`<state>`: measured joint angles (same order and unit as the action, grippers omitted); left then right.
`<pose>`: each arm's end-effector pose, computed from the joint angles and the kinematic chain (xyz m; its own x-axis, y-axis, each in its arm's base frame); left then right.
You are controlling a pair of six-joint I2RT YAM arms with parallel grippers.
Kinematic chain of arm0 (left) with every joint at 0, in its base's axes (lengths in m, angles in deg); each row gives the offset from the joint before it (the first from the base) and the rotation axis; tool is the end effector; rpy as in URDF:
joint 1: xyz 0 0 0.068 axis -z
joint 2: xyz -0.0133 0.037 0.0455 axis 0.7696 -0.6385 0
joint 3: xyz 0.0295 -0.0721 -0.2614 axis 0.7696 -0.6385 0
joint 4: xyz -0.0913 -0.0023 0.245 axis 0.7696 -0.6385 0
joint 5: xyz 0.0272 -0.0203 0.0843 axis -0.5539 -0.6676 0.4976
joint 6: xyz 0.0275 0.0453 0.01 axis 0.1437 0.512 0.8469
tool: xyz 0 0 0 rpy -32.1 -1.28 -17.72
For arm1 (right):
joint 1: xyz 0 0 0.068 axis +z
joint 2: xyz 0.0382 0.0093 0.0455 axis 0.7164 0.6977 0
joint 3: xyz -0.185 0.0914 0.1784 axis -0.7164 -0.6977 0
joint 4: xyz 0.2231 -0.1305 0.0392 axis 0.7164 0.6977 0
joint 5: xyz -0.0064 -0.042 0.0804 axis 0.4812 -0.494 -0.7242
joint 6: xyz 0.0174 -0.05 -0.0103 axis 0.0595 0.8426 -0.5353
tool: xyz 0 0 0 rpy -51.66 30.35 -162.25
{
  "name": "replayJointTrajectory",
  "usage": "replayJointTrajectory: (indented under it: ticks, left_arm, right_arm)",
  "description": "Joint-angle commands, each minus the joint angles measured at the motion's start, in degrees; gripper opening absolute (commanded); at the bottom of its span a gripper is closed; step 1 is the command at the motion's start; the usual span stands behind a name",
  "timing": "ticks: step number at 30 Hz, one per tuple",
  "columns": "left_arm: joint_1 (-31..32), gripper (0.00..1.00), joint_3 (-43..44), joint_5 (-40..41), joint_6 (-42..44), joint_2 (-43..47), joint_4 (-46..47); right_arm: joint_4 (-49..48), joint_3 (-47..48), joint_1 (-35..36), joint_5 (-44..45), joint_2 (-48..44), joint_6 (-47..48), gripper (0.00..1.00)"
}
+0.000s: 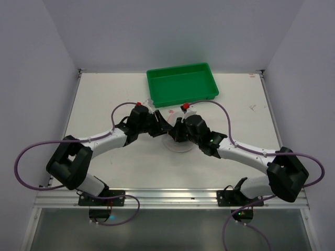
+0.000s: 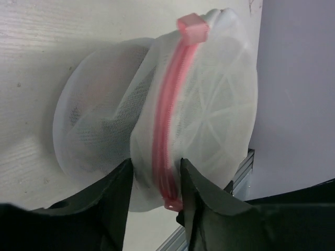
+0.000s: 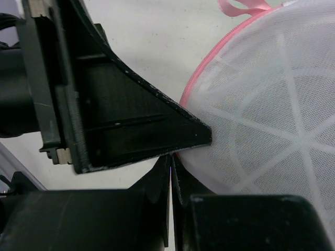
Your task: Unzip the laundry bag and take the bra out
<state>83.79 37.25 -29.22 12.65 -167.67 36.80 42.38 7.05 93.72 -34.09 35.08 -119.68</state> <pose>0.2577 -0.1825 0.2039 -0.8613 -0.4157 -0.2923 -0.0205 0.6031 -0.7974 0.2027 0.2202 0.2395 -0.6449 0.1475 -0.7499 -0.3852 0.7847 0.4856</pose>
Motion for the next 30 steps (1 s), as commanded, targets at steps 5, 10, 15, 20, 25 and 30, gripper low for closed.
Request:
replayJointTrajectory:
  ticks: [5,10,15,20,25,30]
  left_arm:
    - [1.16,0.0,1.7,3.01,0.46,-0.76,4.3]
    - [-1.99,0.0,0.74,3.9,1.43,1.62,1.83]
    - [-6.66,0.0,-3.31,-0.65,2.13,4.17,2.27]
    - [-10.36,0.0,-0.6,-6.81,10.03,2.17,-0.27]
    - [-11.24,0.03,11.86,-12.71,18.64,-5.56,-6.78]
    - [-13.16,0.53,20.68,-9.13,18.31,-8.49,-13.2]
  right_arm:
    - [1.46,-1.07,0.29,3.96,-5.35,0.81,0.0]
    - [6.74,-6.33,-0.41,12.04,-11.15,2.74,0.0]
    - [14.12,-10.47,-6.91,12.67,-17.65,1.17,0.0]
    - [15.1,-10.3,-11.05,9.7,-19.33,4.31,0.0]
    - [9.48,-7.05,-10.26,-3.64,-14.87,6.53,0.0]
    - [3.33,-1.09,-4.74,-7.45,-7.92,3.46,0.0]
